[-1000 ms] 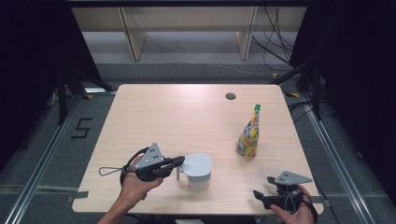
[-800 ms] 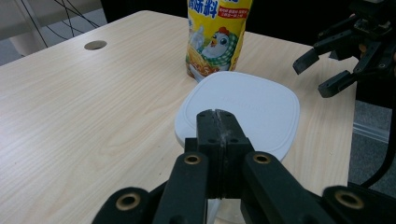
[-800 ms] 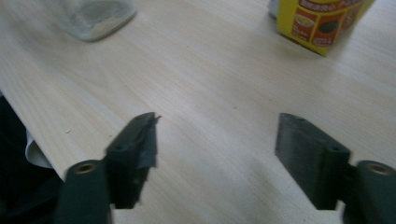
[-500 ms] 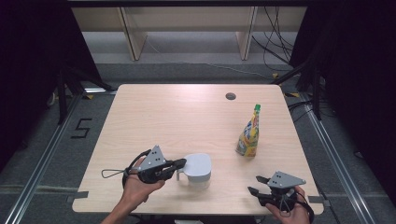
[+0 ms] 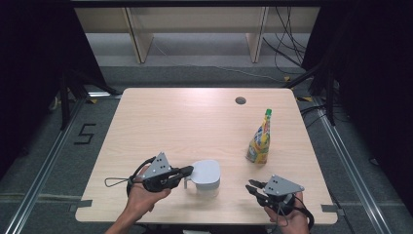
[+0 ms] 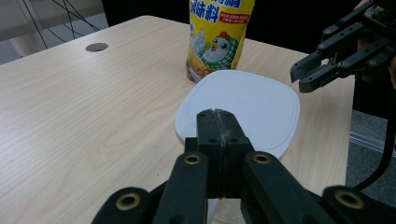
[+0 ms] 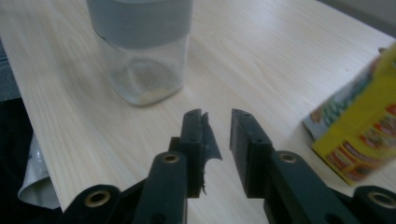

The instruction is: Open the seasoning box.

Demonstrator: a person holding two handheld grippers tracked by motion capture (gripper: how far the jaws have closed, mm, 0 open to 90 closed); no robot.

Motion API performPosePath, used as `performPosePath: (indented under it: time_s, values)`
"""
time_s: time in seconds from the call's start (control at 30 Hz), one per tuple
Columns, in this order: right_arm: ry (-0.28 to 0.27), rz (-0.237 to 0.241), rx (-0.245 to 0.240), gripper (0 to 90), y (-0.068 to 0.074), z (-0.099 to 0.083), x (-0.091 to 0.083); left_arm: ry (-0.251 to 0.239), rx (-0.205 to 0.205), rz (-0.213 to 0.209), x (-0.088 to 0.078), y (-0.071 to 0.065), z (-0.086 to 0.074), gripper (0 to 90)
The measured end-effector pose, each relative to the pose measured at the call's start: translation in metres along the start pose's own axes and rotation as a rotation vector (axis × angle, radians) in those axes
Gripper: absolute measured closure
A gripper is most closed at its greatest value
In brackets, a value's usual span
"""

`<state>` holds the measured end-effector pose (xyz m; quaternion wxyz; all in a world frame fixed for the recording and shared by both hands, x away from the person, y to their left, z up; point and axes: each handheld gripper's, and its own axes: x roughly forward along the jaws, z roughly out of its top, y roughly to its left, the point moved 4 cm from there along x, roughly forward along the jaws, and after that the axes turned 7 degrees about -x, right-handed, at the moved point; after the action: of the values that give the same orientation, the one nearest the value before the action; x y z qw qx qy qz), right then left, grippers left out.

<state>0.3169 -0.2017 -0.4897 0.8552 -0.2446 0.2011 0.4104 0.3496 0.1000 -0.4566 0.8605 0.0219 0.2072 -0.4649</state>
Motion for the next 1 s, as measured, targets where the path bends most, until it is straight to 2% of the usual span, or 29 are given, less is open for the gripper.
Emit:
performPosePath:
  time_s: [0.07,0.1,0.2,0.23,0.5,0.6,0.7,0.77,0.87,0.9,1.0]
  values:
    - [-0.002,0.004,0.01,79.4,0.003,0.003,0.002,-0.001,0.0,0.001,0.0,0.0,0.0,88.9]
    - [-0.029,0.012,-0.019,81.7,0.003,0.01,0.006,-0.002,-0.002,-0.001,-0.001,0.0,-0.001,88.9]
    - [-0.039,0.019,-0.014,83.4,0.005,0.016,0.009,-0.001,-0.002,-0.002,-0.001,0.0,-0.001,88.9]
    - [-0.048,0.033,-0.031,84.4,0.006,0.02,0.013,-0.004,-0.004,-0.004,-0.001,0.0,-0.001,88.9]
    - [-0.085,0.06,-0.017,88.3,0.007,0.029,0.022,-0.007,-0.006,-0.004,-0.001,0.0,-0.001,88.9]
    - [-0.089,0.068,0.018,89.2,0.008,0.031,0.022,-0.007,-0.006,-0.002,-0.001,0.001,-0.002,88.9]
    - [-0.108,0.075,-0.004,89.8,0.007,0.033,0.024,-0.005,-0.01,0.0,-0.001,0.001,-0.002,89.0]
    - [-0.122,0.076,0.008,90.0,0.008,0.034,0.026,-0.005,-0.006,-0.002,-0.001,0.001,-0.002,89.0]
    - [-0.123,0.095,-0.003,90.0,0.008,0.036,0.026,-0.007,-0.006,0.004,-0.001,0.001,-0.002,89.0]
    - [-0.126,0.092,0.011,90.0,0.009,0.038,0.027,-0.006,0.001,0.003,-0.002,0.001,-0.002,89.0]
    - [-0.131,0.098,0.007,90.0,0.01,0.04,0.029,-0.01,-0.015,0.002,-0.001,0.001,-0.002,89.0]
